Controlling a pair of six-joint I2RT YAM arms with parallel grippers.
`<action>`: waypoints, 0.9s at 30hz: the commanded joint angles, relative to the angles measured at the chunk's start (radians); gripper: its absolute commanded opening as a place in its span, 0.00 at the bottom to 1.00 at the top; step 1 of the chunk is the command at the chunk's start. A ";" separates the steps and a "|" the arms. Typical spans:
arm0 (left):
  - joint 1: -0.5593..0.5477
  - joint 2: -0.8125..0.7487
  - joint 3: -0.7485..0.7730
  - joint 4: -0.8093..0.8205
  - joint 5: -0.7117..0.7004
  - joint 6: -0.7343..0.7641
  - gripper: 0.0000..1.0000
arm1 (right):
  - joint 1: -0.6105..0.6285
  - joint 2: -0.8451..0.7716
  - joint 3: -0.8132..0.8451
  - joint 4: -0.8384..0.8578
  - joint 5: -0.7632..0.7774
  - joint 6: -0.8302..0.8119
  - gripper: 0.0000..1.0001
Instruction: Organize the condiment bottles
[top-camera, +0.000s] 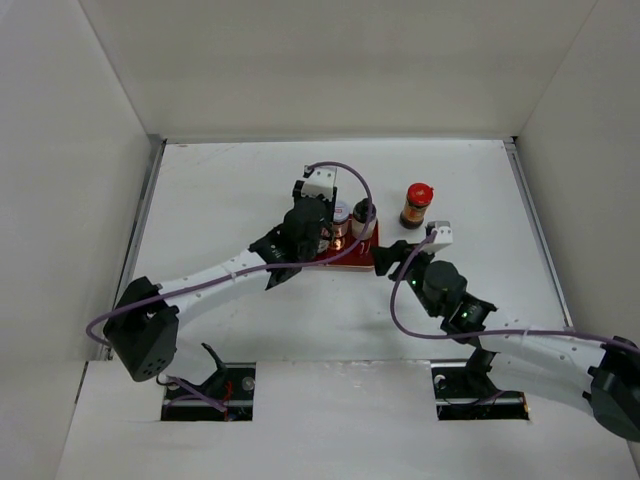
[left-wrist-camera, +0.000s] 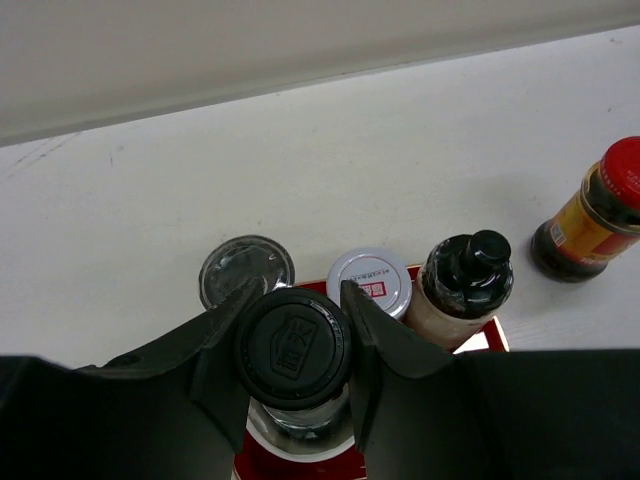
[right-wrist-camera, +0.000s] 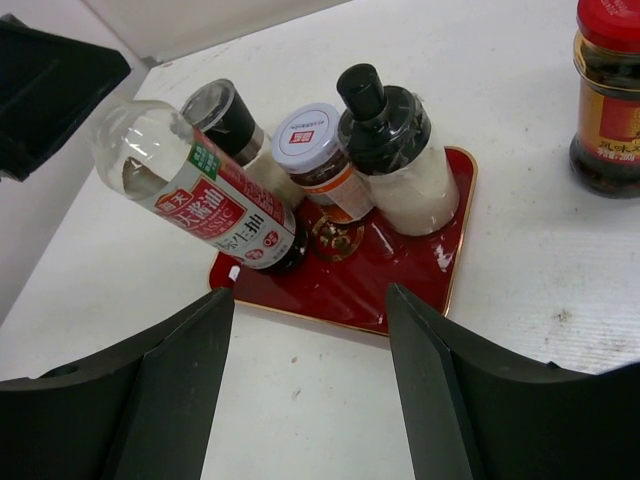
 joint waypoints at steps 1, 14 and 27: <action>0.008 -0.023 0.082 0.187 0.006 -0.007 0.12 | -0.011 -0.001 -0.005 0.037 0.015 0.008 0.69; 0.011 -0.070 -0.076 0.201 -0.011 -0.077 0.44 | -0.025 -0.009 0.003 0.014 0.034 0.008 0.85; 0.026 -0.301 -0.242 0.276 -0.032 -0.088 0.92 | -0.059 0.037 0.191 -0.153 0.080 -0.015 0.27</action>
